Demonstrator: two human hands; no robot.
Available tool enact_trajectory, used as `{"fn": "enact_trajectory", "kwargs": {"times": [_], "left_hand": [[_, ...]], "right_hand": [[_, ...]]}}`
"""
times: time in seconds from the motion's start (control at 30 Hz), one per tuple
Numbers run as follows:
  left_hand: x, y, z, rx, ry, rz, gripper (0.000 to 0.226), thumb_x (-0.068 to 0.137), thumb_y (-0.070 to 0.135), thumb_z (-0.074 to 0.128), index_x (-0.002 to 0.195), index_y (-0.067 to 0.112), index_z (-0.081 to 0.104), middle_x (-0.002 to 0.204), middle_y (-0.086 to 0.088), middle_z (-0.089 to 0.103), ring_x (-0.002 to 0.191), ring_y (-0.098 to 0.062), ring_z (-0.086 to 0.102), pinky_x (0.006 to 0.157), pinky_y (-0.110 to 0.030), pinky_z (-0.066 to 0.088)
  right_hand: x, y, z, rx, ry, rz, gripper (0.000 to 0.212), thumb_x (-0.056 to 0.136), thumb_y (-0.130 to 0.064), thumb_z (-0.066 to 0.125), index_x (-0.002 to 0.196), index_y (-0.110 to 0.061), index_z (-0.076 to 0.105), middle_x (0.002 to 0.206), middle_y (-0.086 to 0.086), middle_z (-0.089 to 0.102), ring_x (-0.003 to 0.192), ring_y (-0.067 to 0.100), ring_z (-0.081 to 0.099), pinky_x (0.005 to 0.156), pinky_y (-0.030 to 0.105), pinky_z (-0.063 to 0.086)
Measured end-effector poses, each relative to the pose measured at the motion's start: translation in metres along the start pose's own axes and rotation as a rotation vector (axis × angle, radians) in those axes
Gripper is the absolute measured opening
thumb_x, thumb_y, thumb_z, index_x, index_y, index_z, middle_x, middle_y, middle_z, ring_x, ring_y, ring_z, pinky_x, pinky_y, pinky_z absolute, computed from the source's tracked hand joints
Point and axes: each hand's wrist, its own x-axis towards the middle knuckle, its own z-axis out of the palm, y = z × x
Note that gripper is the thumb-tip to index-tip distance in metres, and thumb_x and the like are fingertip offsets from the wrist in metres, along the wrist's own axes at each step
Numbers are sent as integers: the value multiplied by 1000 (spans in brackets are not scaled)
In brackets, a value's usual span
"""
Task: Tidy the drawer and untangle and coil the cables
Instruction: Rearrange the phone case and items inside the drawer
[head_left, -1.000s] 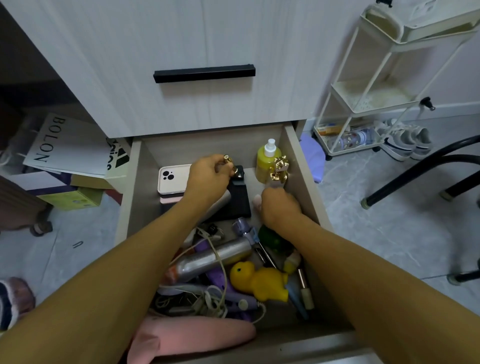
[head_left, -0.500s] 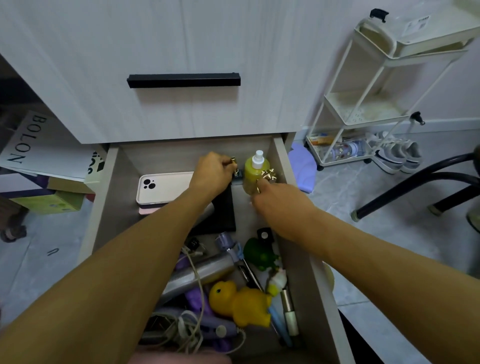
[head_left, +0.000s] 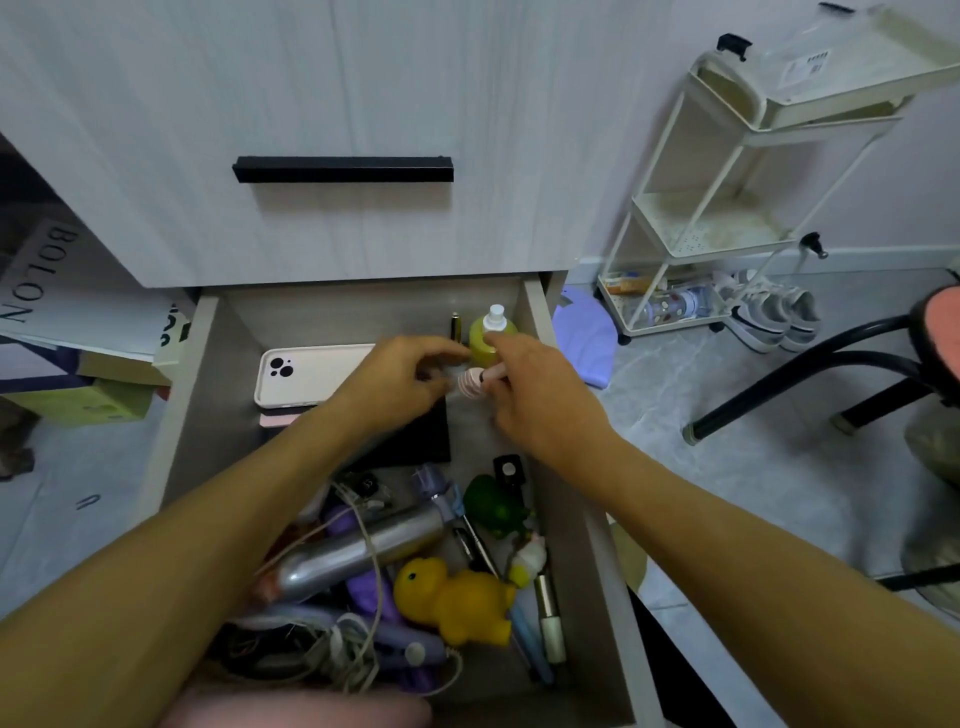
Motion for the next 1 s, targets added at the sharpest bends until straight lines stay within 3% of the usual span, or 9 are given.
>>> {"fn": "enact_trajectory", "kwargs": {"times": [0.07,0.2,0.27,0.4,0.53,0.67,0.77,0.87,1.0], "left_hand": [[-9,6,-4,8,-102,67,43,81,8,76,120,24,68,105,13,69,88,0,63,80,-12,48],[-15,13,-10,4,-88,90,37,83,20,77,118,30,69,100,18,70,91,-7,65,82,-23,53],[-13,15,-9,45,-57,108,31,84,25,76,114,30,71,91,20,68,83,-6,64,78,-24,53],[0,1,-4,181,-21,-21,23,81,23,77,103,29,73,93,7,74,84,-15,67,78,-37,55],[12,-21,8,233,31,-135,19,84,22,71,101,31,72,92,3,72,85,-22,65,74,-38,54],[24,-26,24,257,124,-148,20,81,39,74,99,31,76,91,-3,71,87,-26,62,74,-39,52],[31,-20,32,384,116,-214,20,83,38,72,98,27,75,94,-4,74,90,-29,64,78,-34,48],[35,-18,37,528,102,-264,21,89,36,65,94,17,72,95,-11,71,87,-32,63,72,-31,40],[33,-20,41,605,150,-283,33,89,43,64,93,10,70,94,-13,67,86,-33,63,71,-33,43]], "right_hand": [[-2,1,-1,86,48,27,26,86,-2,57,112,-6,55,98,8,62,84,22,56,74,39,50],[-5,-1,-4,185,102,45,36,88,-5,63,123,-7,57,99,4,67,82,6,50,72,10,40],[-5,-1,-4,222,117,38,38,88,-3,63,124,-5,56,94,3,69,80,3,51,71,6,40],[-5,0,0,271,175,64,47,91,-4,57,137,-7,45,105,4,67,92,16,62,83,28,52],[-5,-4,-1,180,153,47,30,90,1,49,119,-5,55,91,10,64,78,26,60,73,42,52],[-5,-6,1,63,29,4,25,88,-6,49,110,-13,57,92,6,61,78,27,57,67,42,49],[-5,-5,1,55,32,-5,22,89,-7,51,109,-11,59,95,9,62,80,29,58,65,37,44],[-6,-4,-2,103,48,24,20,90,-6,50,108,-11,58,95,8,62,80,27,58,66,36,45],[-6,-5,0,103,78,-6,25,92,-7,50,115,-12,56,96,6,63,79,25,57,64,34,44]]}}
